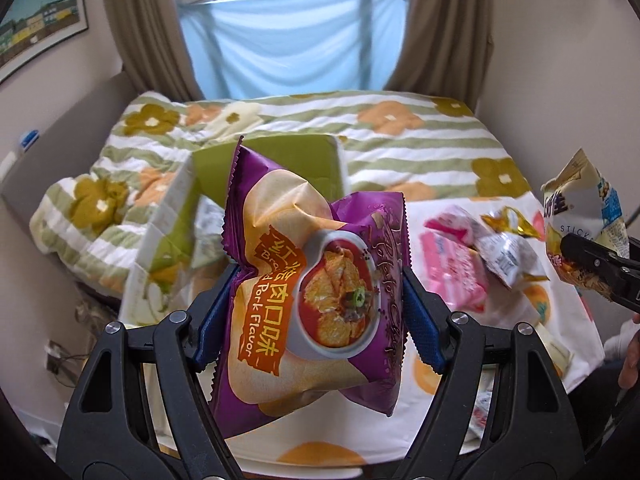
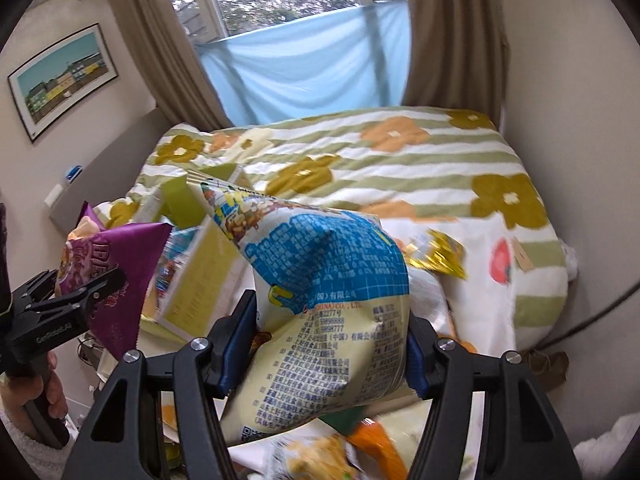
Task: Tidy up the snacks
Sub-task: 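Lower both bags into the yellow box and open both tools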
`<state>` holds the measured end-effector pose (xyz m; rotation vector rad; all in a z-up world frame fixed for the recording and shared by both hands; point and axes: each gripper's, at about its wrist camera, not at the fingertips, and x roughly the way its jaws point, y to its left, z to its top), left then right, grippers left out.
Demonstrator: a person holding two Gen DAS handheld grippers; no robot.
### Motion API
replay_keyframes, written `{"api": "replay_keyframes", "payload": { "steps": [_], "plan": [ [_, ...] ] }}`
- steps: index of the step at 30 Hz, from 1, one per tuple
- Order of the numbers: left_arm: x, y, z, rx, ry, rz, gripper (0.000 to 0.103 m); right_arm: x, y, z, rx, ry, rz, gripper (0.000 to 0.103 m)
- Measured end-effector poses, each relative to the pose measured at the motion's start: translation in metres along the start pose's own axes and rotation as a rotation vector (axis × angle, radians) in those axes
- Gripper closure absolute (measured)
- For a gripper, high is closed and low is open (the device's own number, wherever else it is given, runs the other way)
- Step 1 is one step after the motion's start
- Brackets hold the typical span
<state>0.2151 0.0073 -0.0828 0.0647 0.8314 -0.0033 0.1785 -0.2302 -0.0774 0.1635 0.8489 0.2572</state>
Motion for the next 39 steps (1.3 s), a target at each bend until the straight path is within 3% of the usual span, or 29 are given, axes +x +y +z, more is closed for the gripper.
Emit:
{"api": "replay_keyframes", "payload": {
  "steps": [7, 17, 21, 23, 27, 39],
  "plan": [
    [0.028, 0.075, 0.019, 0.011, 0.016, 0.029, 0.029, 0.032, 0.083, 0.036, -0.060, -0.034, 0.053, 0.044],
    [0.082, 0.151, 0.021, 0.015, 0.104, -0.012, 0.028, 0.100, 0.176, 0.060, -0.038, 0.002, 0.053, 0.044],
    [0.094, 0.161, 0.024, 0.031, 0.126, -0.065, 0.015, 0.115, 0.192, 0.066, -0.029, 0.018, 0.036, 0.044],
    [0.097, 0.160, 0.026, 0.059, 0.129, -0.065, 0.001, 0.123, 0.197, 0.070, -0.016, 0.023, 0.031, 0.044],
    [0.103, 0.157, 0.027, 0.095, 0.132, -0.057, 0.000, 0.134, 0.202, 0.073, -0.011, 0.043, 0.032, 0.044],
    [0.125, 0.165, 0.017, 0.023, 0.204, -0.055, 0.000, 0.201, 0.208, 0.086, -0.070, 0.170, 0.097, 0.044]
  ]
}}
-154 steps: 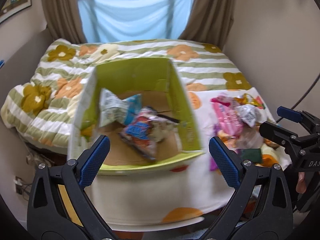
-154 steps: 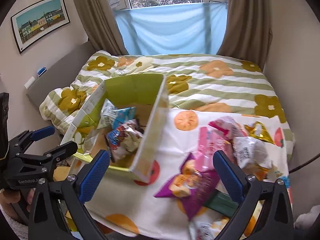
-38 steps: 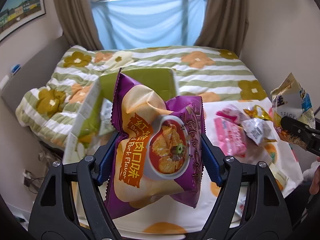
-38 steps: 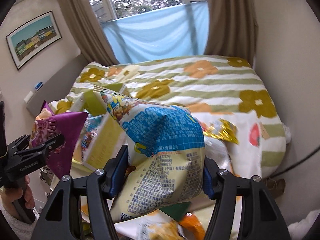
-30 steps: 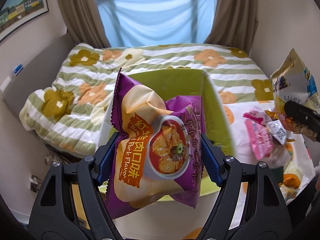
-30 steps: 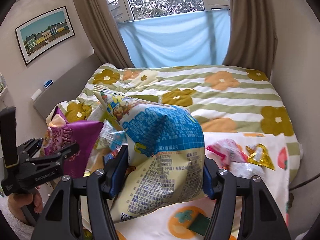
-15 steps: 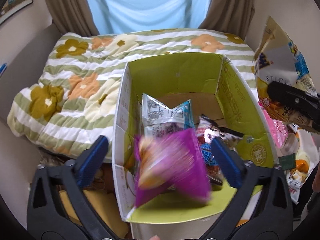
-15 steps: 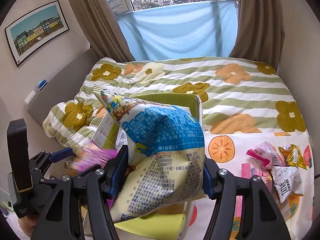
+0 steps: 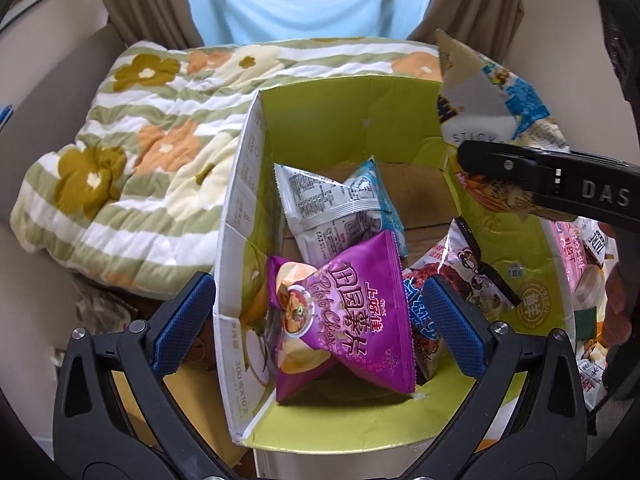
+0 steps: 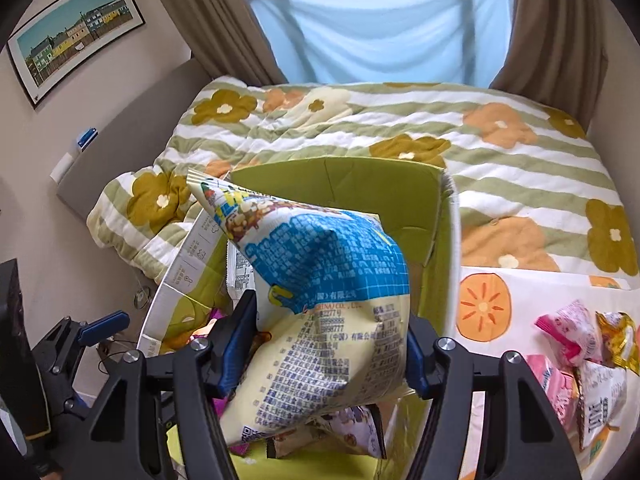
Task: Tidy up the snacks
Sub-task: 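Lower both bags into the yellow box and open both tools, then move both tools back over the remaining snacks on the sheet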
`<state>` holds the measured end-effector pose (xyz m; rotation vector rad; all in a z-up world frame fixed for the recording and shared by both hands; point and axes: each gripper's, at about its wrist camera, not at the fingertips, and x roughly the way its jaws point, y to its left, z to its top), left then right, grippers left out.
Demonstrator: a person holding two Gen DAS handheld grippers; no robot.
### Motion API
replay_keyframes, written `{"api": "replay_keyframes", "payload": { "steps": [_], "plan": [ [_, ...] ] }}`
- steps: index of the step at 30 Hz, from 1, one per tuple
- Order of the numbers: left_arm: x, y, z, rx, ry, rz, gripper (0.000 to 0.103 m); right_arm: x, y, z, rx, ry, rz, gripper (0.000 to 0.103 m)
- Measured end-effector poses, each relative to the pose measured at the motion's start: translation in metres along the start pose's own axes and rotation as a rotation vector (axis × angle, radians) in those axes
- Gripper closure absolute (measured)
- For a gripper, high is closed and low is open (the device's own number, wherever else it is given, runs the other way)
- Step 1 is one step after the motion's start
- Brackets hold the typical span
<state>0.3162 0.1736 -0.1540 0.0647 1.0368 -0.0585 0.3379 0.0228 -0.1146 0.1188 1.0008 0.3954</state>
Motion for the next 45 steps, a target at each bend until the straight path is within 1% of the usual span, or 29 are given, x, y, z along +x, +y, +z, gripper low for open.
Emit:
{"api": "replay_keyframes", "payload": {
  "steps": [5, 8, 9, 11, 12, 13, 23, 31, 36, 39, 42, 45],
  "plan": [
    [0.009, 0.005, 0.008, -0.018, 0.010, 0.007, 0.000, 0.018, -0.001, 0.008, -0.013, 0.030, 0.016, 0.043],
    [0.011, 0.006, 0.009, -0.017, 0.009, 0.012, 0.000, 0.023, -0.004, 0.011, -0.001, 0.042, 0.033, 0.042],
    [0.012, 0.006, 0.010, -0.017, 0.010, 0.014, 0.000, 0.023, -0.005, 0.010, 0.000, 0.039, 0.034, 0.039],
    [0.012, 0.007, 0.010, -0.018, 0.011, 0.013, 0.000, 0.024, -0.005, 0.012, 0.005, 0.026, 0.030, 0.023],
    [0.012, 0.007, 0.009, -0.018, 0.012, 0.013, 0.000, 0.024, -0.006, 0.011, 0.006, 0.019, 0.036, 0.008],
    [0.012, 0.007, 0.008, -0.018, 0.013, 0.012, 0.000, 0.023, -0.006, 0.010, 0.005, 0.015, 0.042, 0.003],
    [0.002, 0.013, -0.002, -0.039, 0.010, 0.012, 0.000, 0.011, -0.010, -0.002, 0.020, 0.008, 0.028, 0.003],
    [-0.032, 0.010, -0.008, -0.046, -0.061, 0.018, 0.000, -0.023, 0.001, -0.009, 0.010, -0.036, 0.036, 0.003],
    [-0.052, 0.001, -0.020, -0.025, -0.109, -0.032, 0.000, -0.053, 0.012, -0.022, -0.010, -0.076, 0.024, 0.003],
    [-0.061, -0.011, -0.027, -0.002, -0.115, -0.067, 0.000, -0.074, 0.014, -0.035, -0.016, -0.099, 0.000, 0.003],
    [-0.072, -0.027, -0.036, 0.030, -0.134, -0.120, 0.000, -0.096, 0.005, -0.052, 0.012, -0.104, -0.017, 0.003],
    [-0.079, -0.047, -0.044, 0.057, -0.145, -0.143, 0.000, -0.118, -0.009, -0.069, 0.034, -0.126, -0.047, 0.003]
  ]
}}
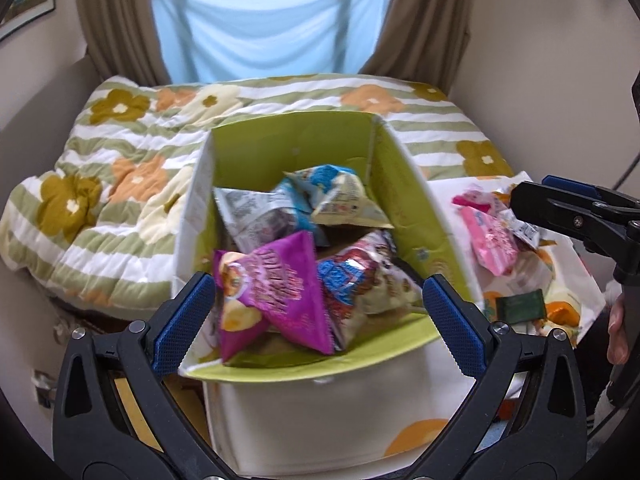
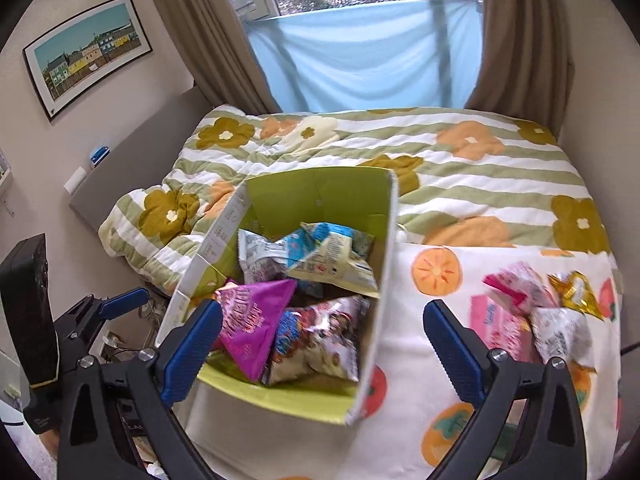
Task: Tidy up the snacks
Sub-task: 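Move both tools back over the remaining snacks on the sheet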
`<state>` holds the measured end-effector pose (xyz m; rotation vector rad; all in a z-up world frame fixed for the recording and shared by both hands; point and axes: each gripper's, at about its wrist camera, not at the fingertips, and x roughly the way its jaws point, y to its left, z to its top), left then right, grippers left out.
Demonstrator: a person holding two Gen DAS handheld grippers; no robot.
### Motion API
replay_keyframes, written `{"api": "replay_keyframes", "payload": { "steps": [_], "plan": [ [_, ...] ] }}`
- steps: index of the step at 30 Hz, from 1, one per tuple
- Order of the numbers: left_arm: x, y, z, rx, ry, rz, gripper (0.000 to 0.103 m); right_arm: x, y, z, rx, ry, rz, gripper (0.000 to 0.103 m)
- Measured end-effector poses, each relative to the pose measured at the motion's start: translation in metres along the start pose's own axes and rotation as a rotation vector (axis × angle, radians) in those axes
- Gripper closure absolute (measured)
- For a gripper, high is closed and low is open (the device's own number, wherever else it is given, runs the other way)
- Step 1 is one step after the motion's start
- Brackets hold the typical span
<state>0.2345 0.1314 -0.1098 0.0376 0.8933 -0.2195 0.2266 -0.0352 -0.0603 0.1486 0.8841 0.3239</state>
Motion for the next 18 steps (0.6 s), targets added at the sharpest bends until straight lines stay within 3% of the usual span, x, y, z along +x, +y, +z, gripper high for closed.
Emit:
{"api": "replay_keyframes", "payload": {
  "steps": [10, 14, 18],
  "plan": [
    [-0.016, -0.098, -0.014, 0.056, -0.027, -0.100, 0.000, -0.080, -0.091, -0.040, 0.096, -0.043, -0.108, 0.003],
    [-0.016, -0.159, -0.021, 0.069, -0.012, -0.162, 0.000, -0.100, -0.129, -0.054, 0.076, -0.019, -0.147, 0.003],
    [-0.002, -0.233, -0.037, 0.179, 0.049, -0.180, 0.000, -0.113, -0.170, -0.073, 0.060, 0.042, -0.148, 0.003]
  ]
}}
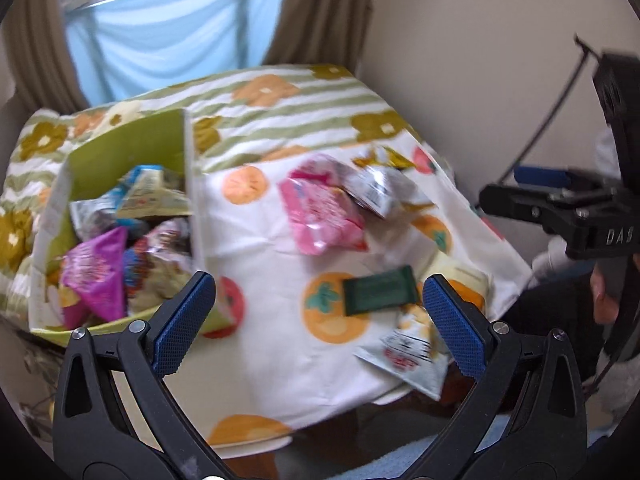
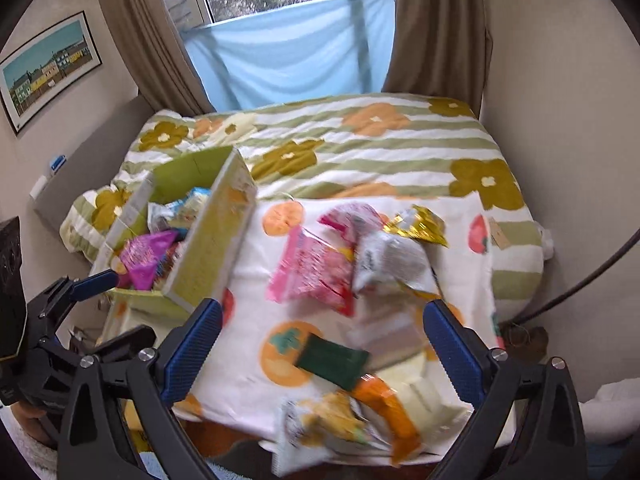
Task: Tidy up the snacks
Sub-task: 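Move both tools back over the remaining snacks on the sheet, then grasp potato chip bag with left tool while right grasps orange-cream bag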
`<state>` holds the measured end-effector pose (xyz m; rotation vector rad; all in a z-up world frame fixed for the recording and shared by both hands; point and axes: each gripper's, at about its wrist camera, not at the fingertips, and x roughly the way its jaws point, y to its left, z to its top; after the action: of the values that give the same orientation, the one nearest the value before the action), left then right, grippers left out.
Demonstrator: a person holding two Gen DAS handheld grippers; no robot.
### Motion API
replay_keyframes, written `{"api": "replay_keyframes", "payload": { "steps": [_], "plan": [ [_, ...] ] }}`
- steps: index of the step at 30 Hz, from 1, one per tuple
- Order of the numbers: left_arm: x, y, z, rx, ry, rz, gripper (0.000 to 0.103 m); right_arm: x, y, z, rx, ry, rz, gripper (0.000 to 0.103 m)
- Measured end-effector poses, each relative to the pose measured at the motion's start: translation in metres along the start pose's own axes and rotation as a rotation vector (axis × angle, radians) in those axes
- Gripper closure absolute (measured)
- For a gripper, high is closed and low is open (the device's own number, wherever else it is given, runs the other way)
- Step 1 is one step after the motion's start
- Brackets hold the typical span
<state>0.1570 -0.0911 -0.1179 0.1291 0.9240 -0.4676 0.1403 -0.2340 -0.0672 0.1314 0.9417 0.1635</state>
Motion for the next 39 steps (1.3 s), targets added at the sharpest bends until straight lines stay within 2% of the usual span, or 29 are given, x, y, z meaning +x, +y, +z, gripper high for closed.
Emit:
{"api": "replay_keyframes", "payload": {
  "steps": [5, 8, 11, 16, 25, 30, 32, 34, 36, 39],
  "plan": [
    [0.029, -0.066, -0.010, 0.104, 0.070, -0.010, 0.000, 0.007, -0.050, -0.021, -0.007, 0.101, 0.019, 0.003],
    [0.042, -0.086, -0.017, 0.133, 0.116, -0.046, 0.000, 0.015, -0.072, -0.032, -0.018, 0.152, 0.033, 0.003],
    [0.065, -0.098, -0.027, 0.170, 0.213, -0.082, 0.000, 0.023, -0.085, -0.043, -0.041, 0.195, 0.045, 0.003],
    [0.101, -0.103, -0.040, 0.229, 0.320, -0.123, 0.000, 0.053, -0.102, -0.062, -0.029, 0.313, 0.103, 0.003],
    [0.145, -0.101, -0.050, 0.287, 0.421, -0.185, 0.000, 0.100, -0.101, -0.083, -0.134, 0.444, 0.085, 0.003],
    [0.161, -0.101, -0.058, 0.297, 0.463, -0.229, 0.001, 0.118, -0.102, -0.088, -0.112, 0.503, 0.095, 0.003],
    [0.166, -0.099, -0.060, 0.285, 0.475, -0.244, 0.003, 0.123, -0.102, -0.089, -0.117, 0.521, 0.095, 0.003],
    [0.170, -0.095, -0.060, 0.255, 0.488, -0.275, 0.012, 0.127, -0.101, -0.090, -0.125, 0.533, 0.092, 0.003],
    [0.171, -0.092, -0.061, 0.233, 0.489, -0.299, 0.016, 0.131, -0.100, -0.091, -0.128, 0.543, 0.095, 0.004],
    [0.171, -0.090, -0.060, 0.227, 0.482, -0.315, 0.021, 0.137, -0.098, -0.090, -0.131, 0.558, 0.102, 0.011]
  ]
}}
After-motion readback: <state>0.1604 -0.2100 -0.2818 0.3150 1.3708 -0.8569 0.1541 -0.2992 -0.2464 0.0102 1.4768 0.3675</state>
